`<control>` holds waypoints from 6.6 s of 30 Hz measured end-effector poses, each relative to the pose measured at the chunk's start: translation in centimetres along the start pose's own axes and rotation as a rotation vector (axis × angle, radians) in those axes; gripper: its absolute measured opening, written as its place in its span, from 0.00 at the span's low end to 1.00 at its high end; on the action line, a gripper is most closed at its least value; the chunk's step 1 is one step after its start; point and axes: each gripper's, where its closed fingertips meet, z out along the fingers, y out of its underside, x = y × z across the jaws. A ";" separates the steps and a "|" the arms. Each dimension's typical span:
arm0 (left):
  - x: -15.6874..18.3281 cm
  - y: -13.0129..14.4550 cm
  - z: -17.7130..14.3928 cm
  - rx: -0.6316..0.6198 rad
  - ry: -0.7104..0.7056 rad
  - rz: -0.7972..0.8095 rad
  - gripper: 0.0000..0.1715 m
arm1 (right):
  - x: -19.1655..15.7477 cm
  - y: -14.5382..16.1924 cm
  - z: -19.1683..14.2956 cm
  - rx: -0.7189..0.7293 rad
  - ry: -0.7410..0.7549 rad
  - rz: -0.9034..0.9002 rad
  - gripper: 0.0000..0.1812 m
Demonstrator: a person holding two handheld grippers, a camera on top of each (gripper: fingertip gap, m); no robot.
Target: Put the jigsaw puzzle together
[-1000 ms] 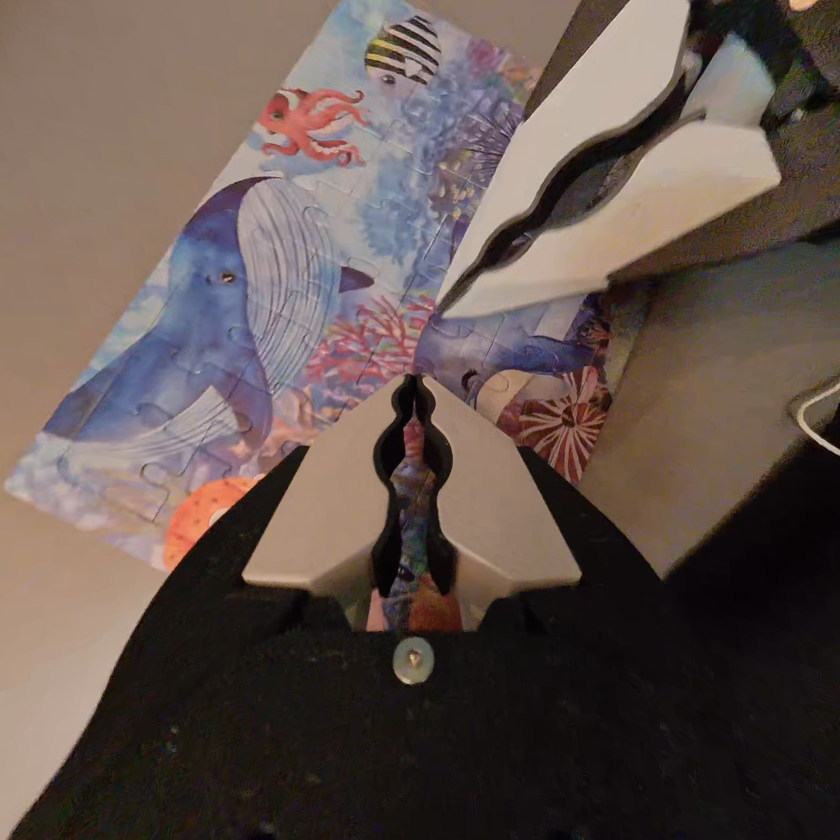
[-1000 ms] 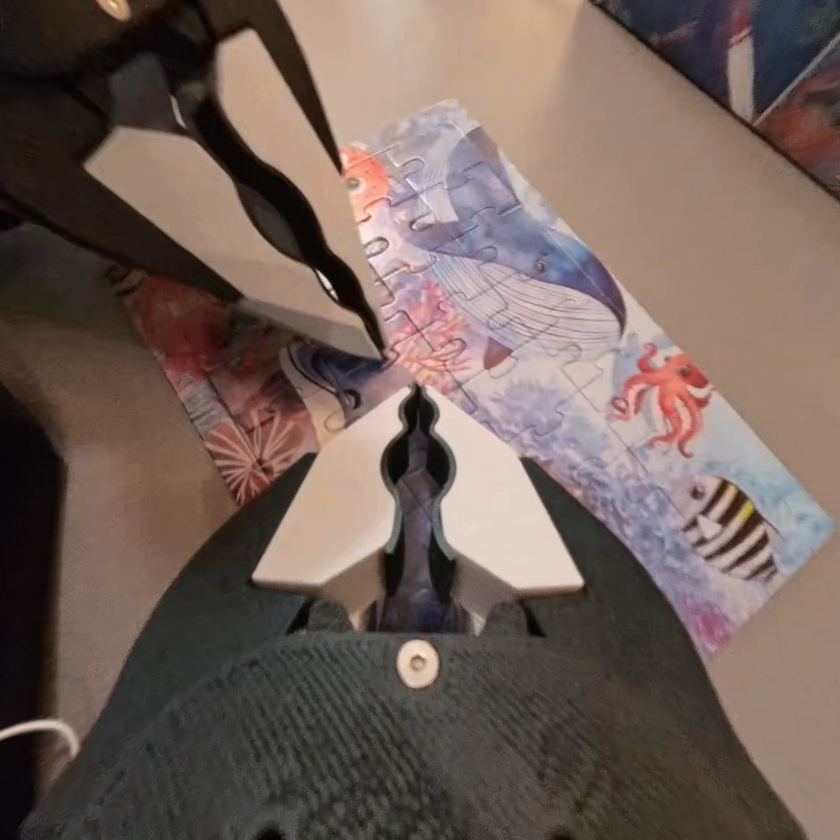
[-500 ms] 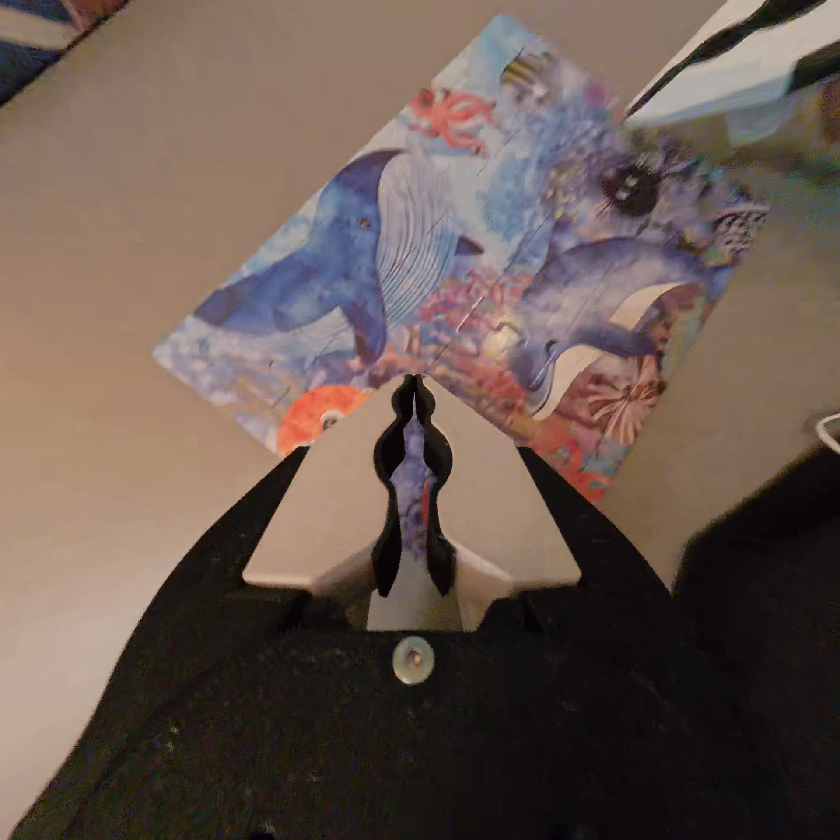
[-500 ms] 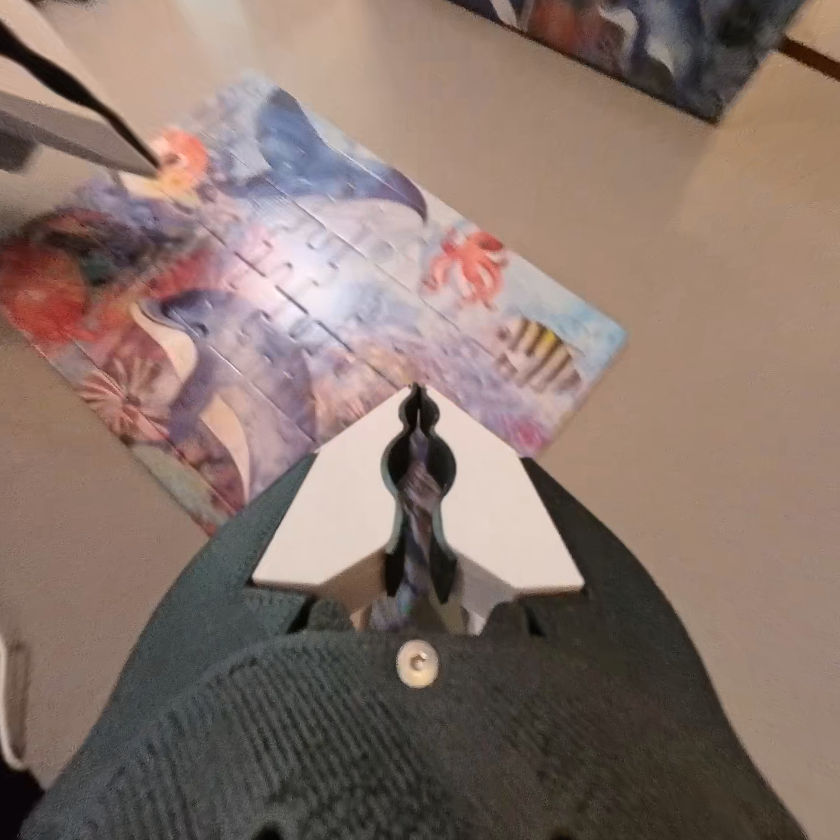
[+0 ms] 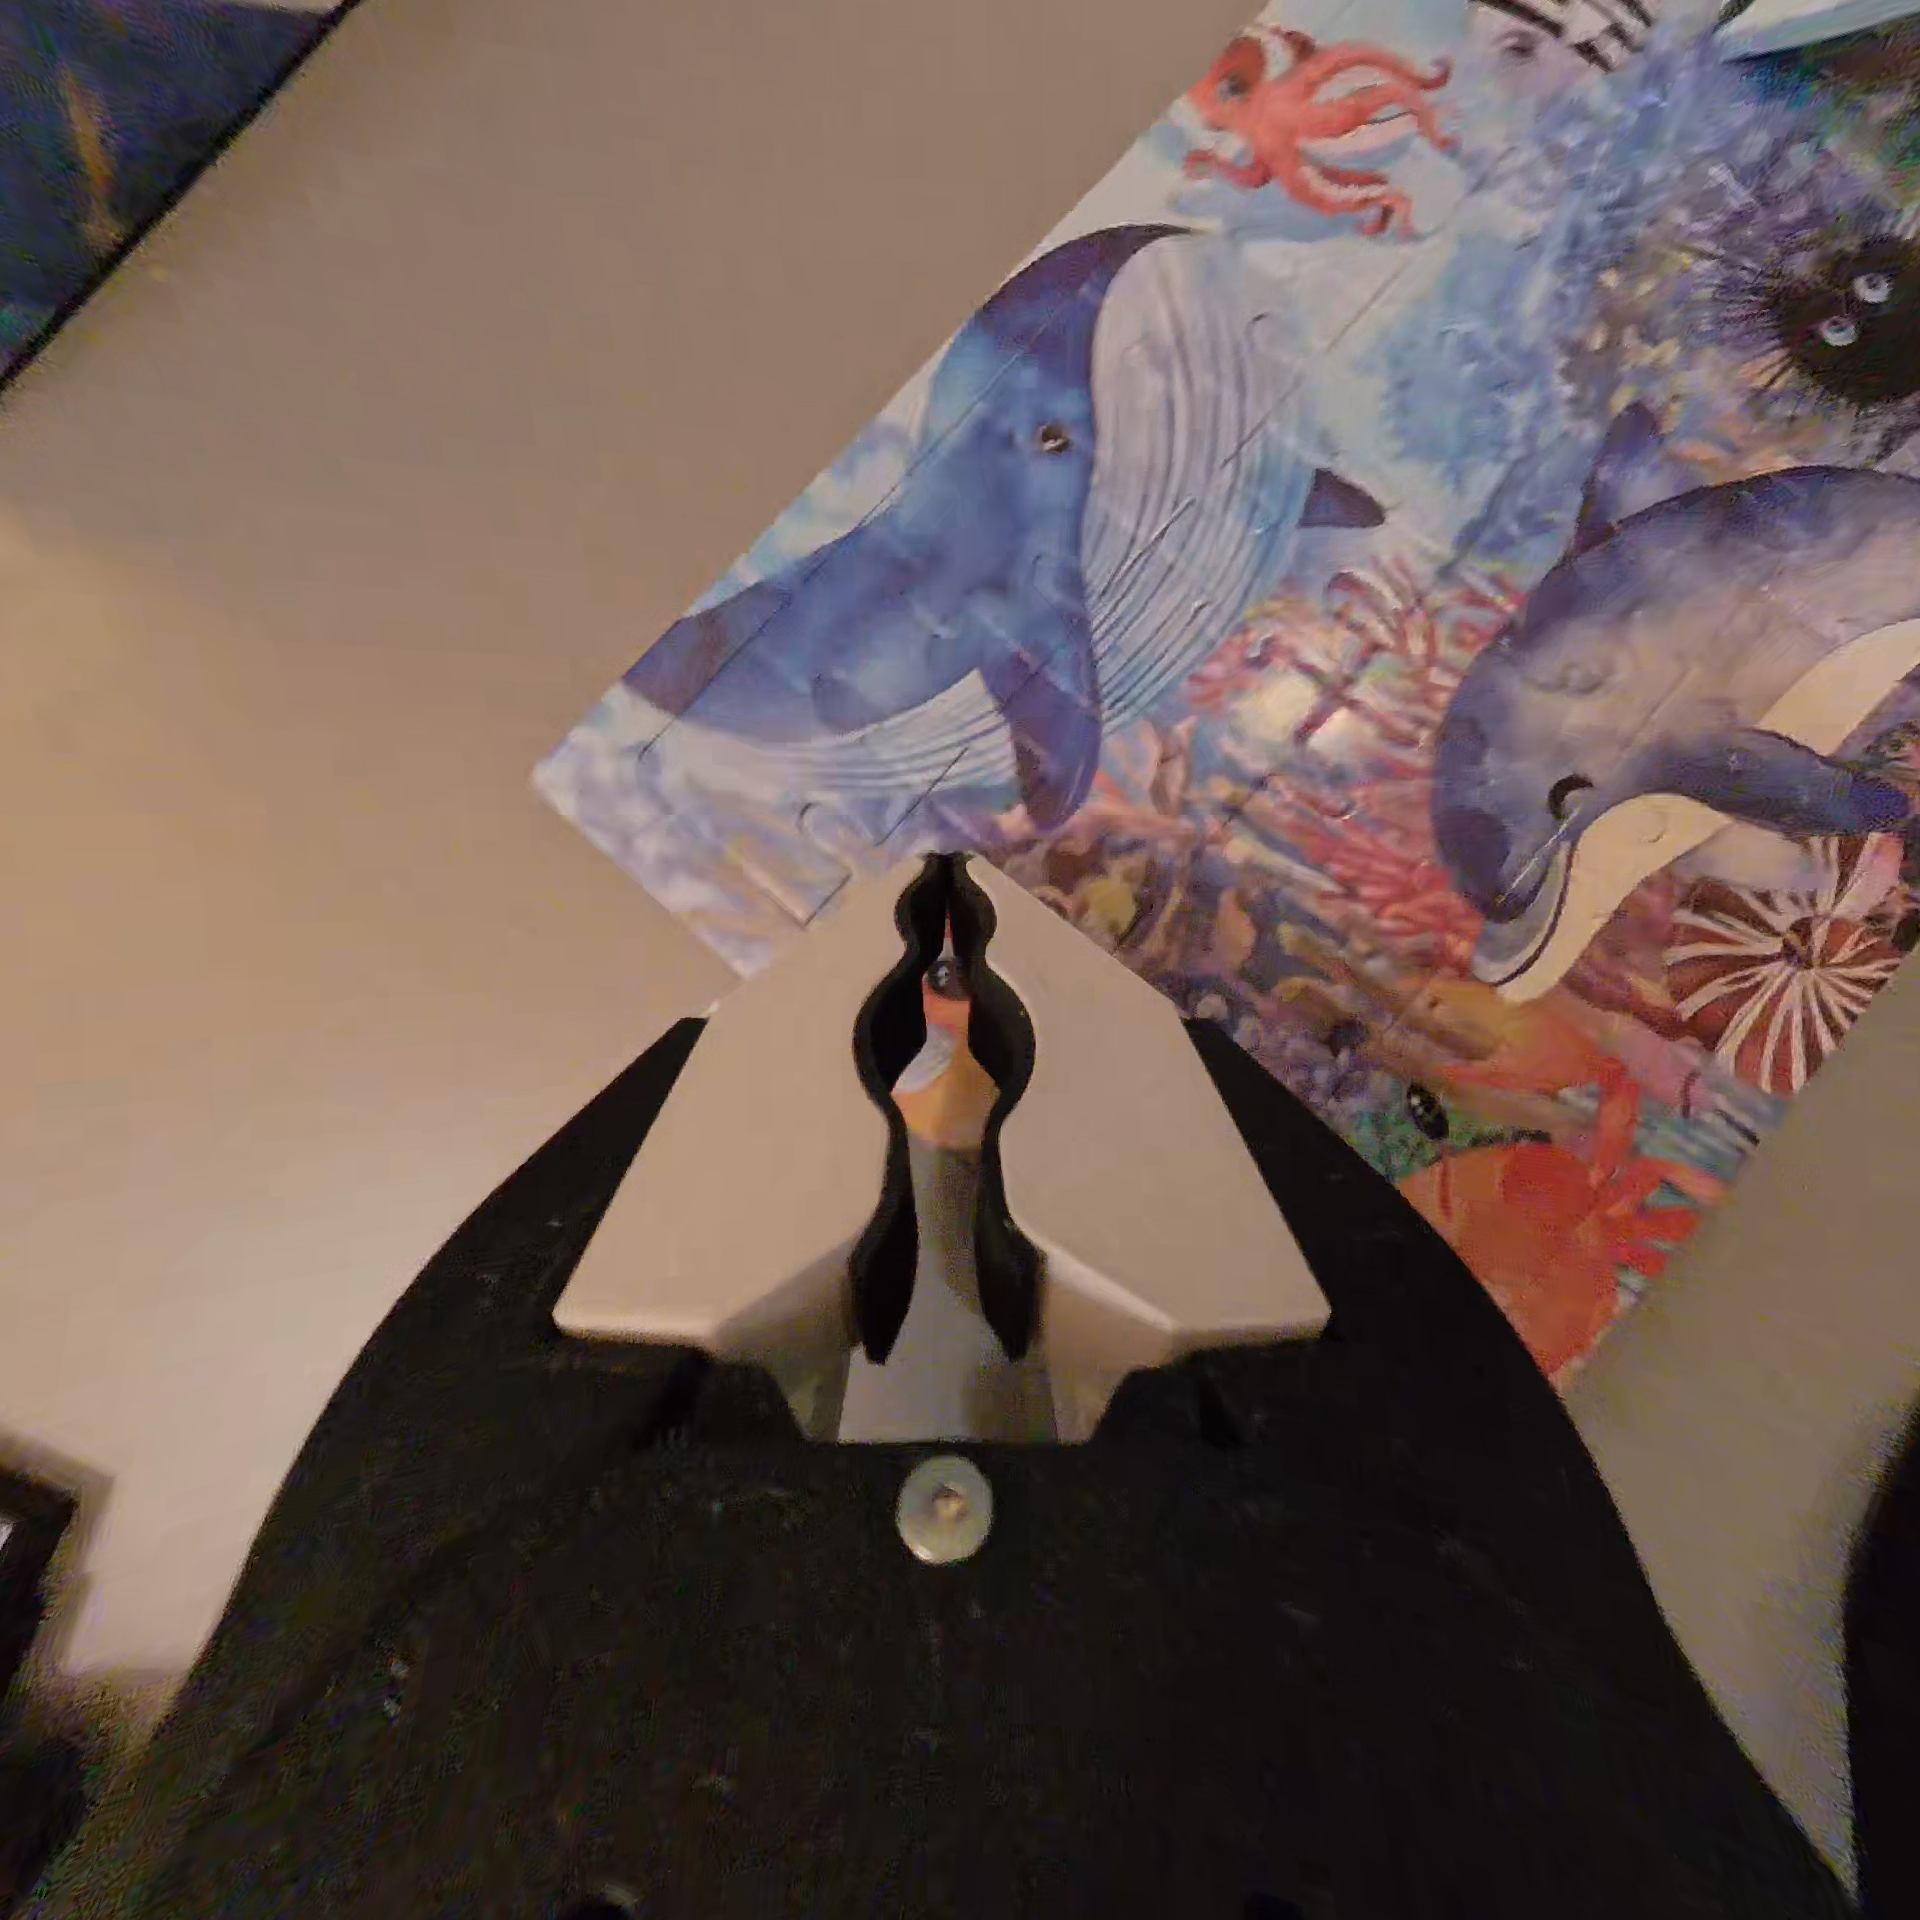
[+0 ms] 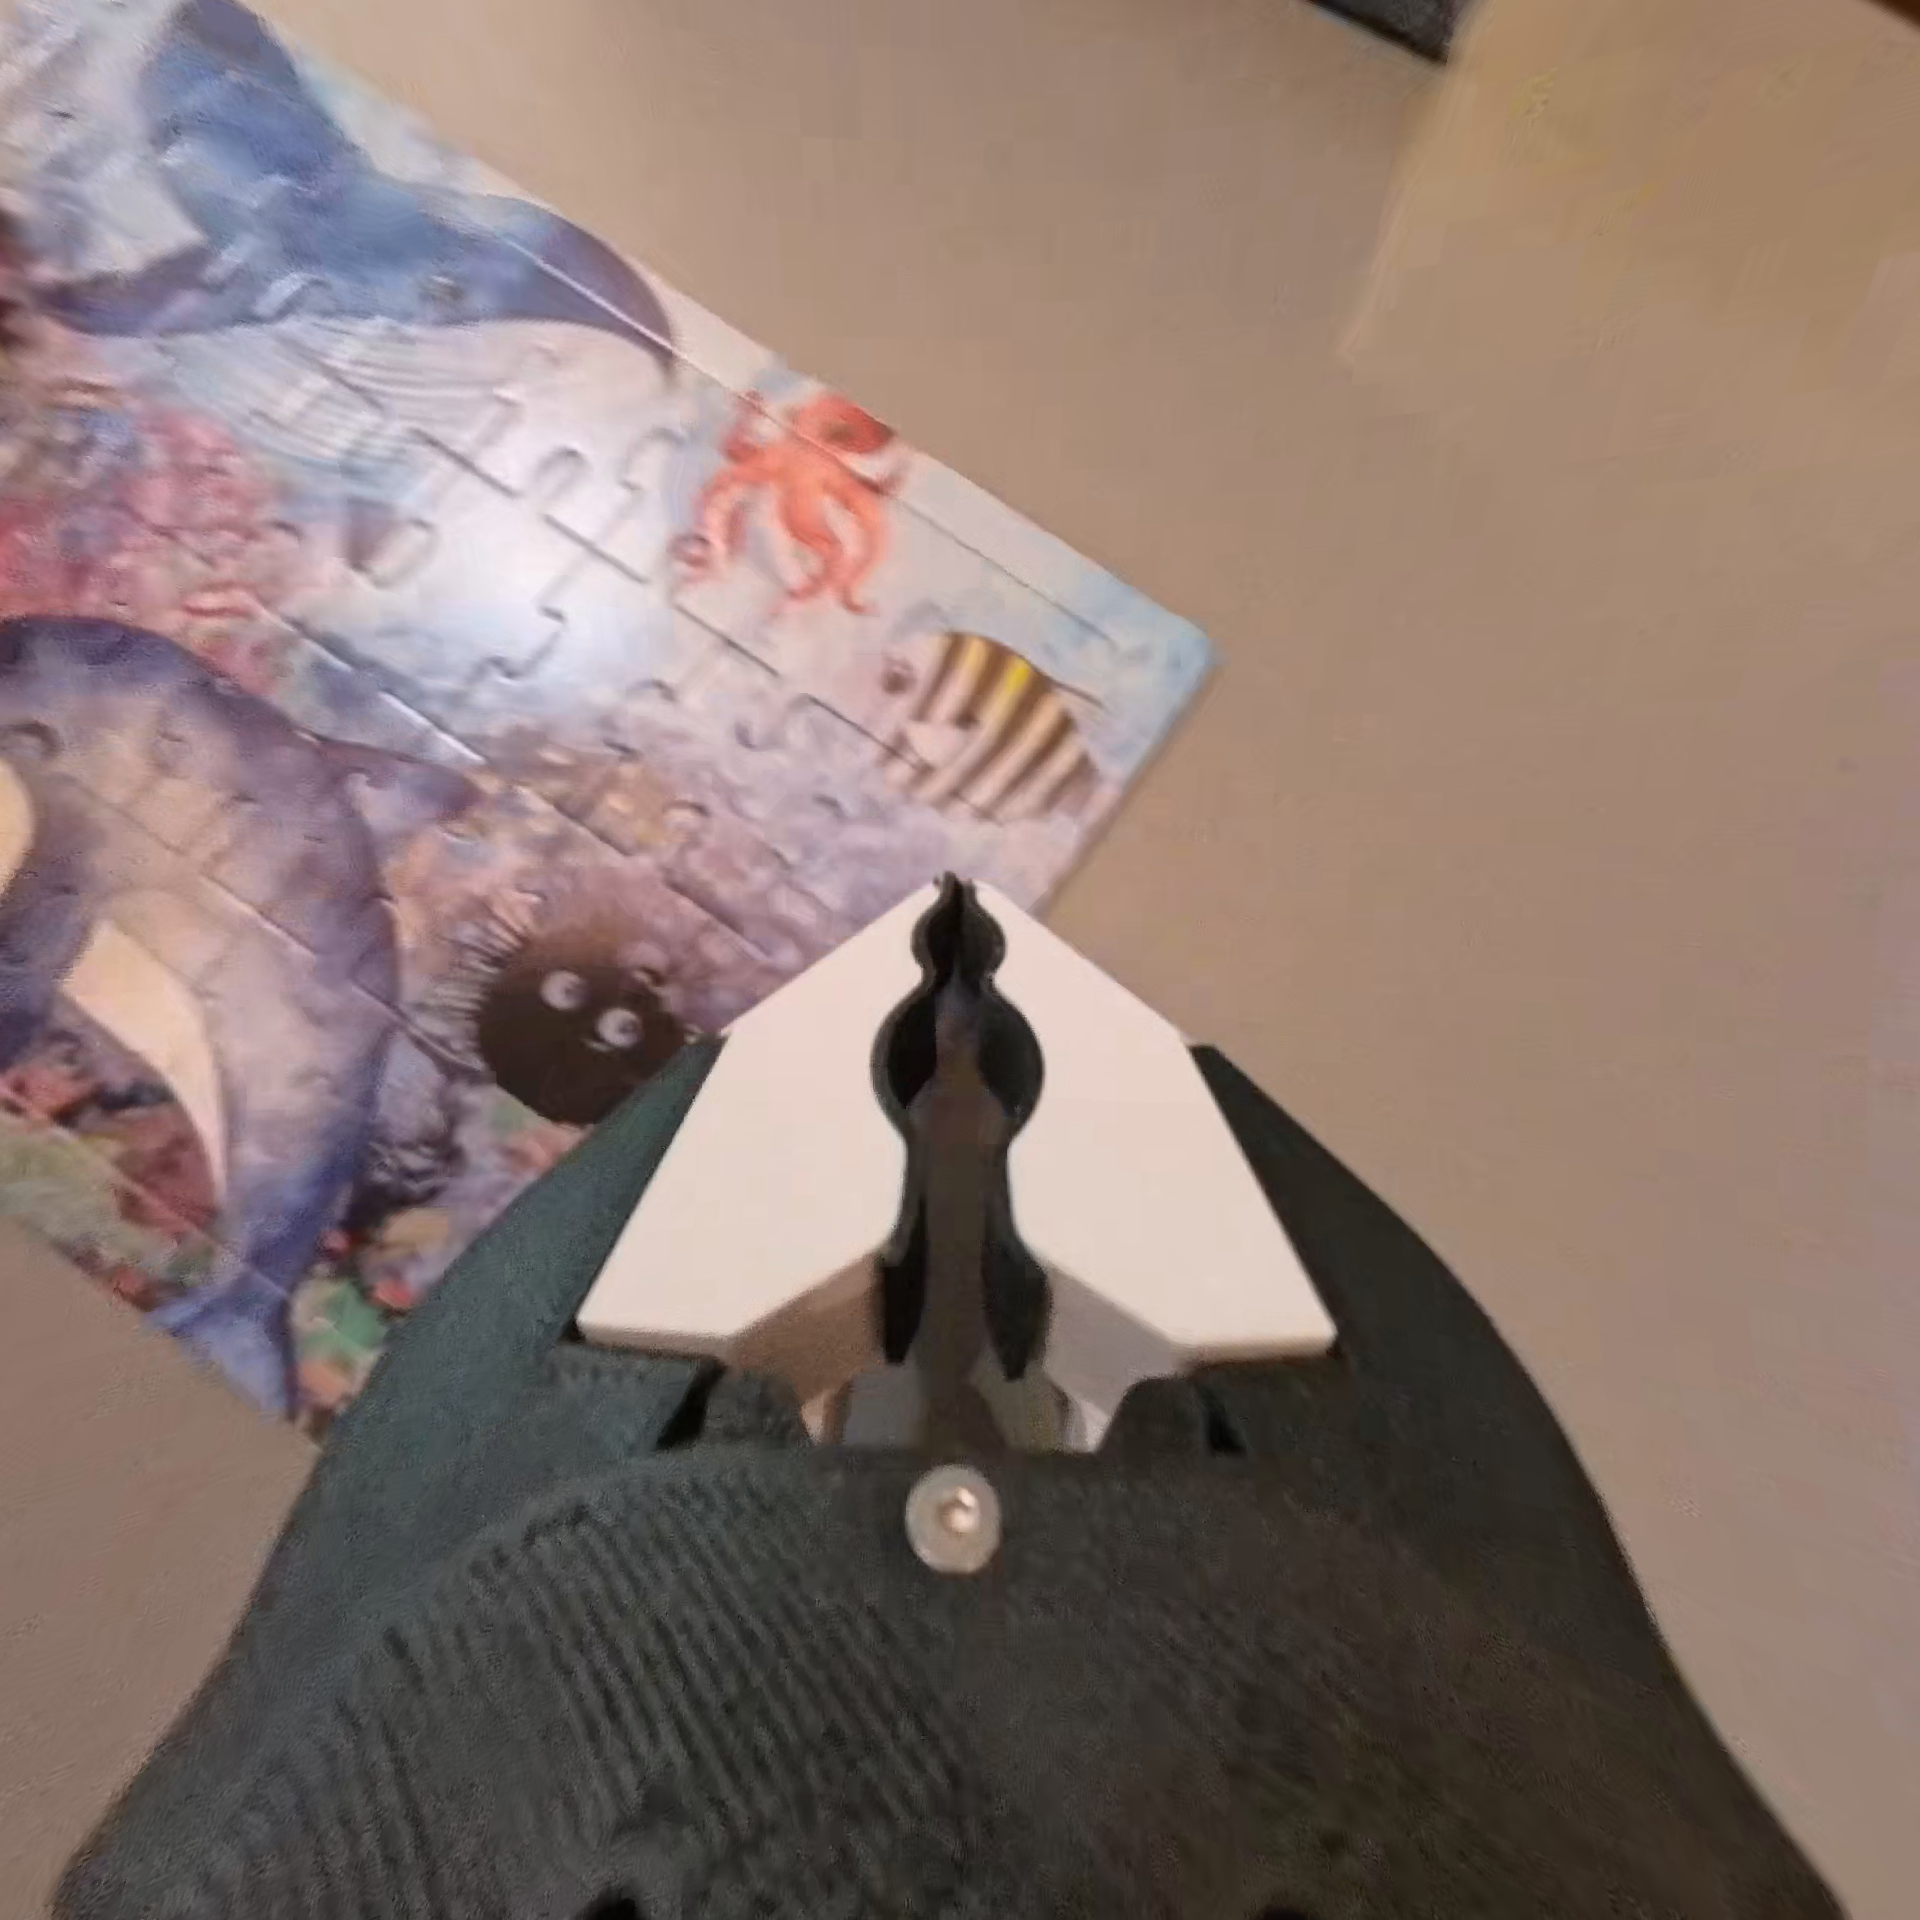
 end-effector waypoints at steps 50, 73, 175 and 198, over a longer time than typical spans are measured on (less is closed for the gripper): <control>2.8 -7.2 5.8 0.012 0.073 0.004 0.00 | -5.4 -6.8 5.8 0.054 -0.060 -0.023 0.00; 7.6 -0.3 0.1 0.018 0.128 -0.114 0.00 | -9.5 -1.3 0.7 0.056 -0.069 0.057 0.00; 0.6 0.6 -12.1 0.749 0.159 -0.305 0.50 | -5.4 1.5 -10.1 0.521 -0.023 0.167 0.30; 0.8 0.6 -11.9 0.736 0.196 -0.314 0.50 | -5.8 1.7 -9.4 0.477 -0.074 0.163 0.35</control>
